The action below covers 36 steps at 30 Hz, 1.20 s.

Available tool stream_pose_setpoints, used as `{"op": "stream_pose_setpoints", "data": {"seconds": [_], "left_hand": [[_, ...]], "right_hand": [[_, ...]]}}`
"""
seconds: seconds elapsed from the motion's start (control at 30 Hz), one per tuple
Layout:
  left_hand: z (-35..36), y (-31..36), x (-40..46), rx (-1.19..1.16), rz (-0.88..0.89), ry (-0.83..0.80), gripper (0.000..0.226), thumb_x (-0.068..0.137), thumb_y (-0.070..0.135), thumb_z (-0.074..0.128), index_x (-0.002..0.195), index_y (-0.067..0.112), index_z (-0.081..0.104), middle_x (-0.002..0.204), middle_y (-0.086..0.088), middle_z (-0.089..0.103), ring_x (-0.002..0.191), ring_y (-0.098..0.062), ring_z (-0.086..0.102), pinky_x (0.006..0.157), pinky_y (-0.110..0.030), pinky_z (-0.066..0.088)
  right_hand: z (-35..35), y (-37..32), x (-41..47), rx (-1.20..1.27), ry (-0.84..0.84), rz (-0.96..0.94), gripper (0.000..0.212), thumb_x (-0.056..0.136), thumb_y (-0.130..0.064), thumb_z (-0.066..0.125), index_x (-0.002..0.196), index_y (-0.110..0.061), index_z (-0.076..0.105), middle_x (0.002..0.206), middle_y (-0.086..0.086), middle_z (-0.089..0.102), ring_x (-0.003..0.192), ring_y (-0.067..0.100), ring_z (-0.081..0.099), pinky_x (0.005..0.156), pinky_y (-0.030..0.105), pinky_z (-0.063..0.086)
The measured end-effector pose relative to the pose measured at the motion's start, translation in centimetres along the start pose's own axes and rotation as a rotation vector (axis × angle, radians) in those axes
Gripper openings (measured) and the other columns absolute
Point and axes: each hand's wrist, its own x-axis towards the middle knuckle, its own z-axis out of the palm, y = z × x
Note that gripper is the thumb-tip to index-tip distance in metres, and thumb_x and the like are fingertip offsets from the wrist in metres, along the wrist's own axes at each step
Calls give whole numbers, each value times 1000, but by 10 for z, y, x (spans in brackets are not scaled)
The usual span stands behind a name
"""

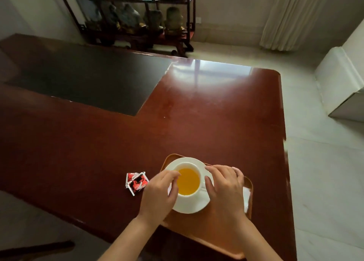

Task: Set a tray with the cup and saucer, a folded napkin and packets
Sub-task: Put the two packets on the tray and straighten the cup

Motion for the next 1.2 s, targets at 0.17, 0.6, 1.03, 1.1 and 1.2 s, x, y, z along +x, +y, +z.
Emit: {"op": "stream_pose_setpoints", "data": {"seconds": [0.17,0.6,1.03,1.1,1.2], "left_hand": [[-47,-79,8,-24,-182,83,24,80,-4,62,97,13,64,87,6,64,77,-3,58,72,-16,45],[-60,-218,27,61,-189,-437,27,84,25,66,110,20,68,106,2,63,103,-15,56,89,-30,42],[-47,-227,28,139,-156,-530,20,78,23,67,96,20,60,104,5,55,101,-16,48,84,-29,38],[-49,-227,29,114,-203,-540,16,76,19,68,89,18,58,98,2,59,96,-19,52,81,-31,41],[-56,-229,29,-44,-414,-500,17,74,12,67,83,18,53,82,0,64,80,-22,59,71,-34,46]], "right_hand": [[41,-61,4,35,-101,-36,32,67,-11,79,97,-14,69,93,3,70,88,23,65,79,40,53],[174,-160,-11,-166,-510,321,63,86,-45,54,138,-16,34,127,-2,51,112,17,46,89,27,43],[187,-166,-19,-267,-457,440,35,79,-43,62,106,-24,50,103,-4,53,96,16,49,80,28,43],[184,-164,-19,-220,-437,469,24,81,-38,61,99,-24,53,97,-5,56,93,16,50,80,29,41],[178,-162,-18,-53,-397,551,9,83,-30,61,85,-22,57,83,-5,61,82,16,56,76,33,44]]}}
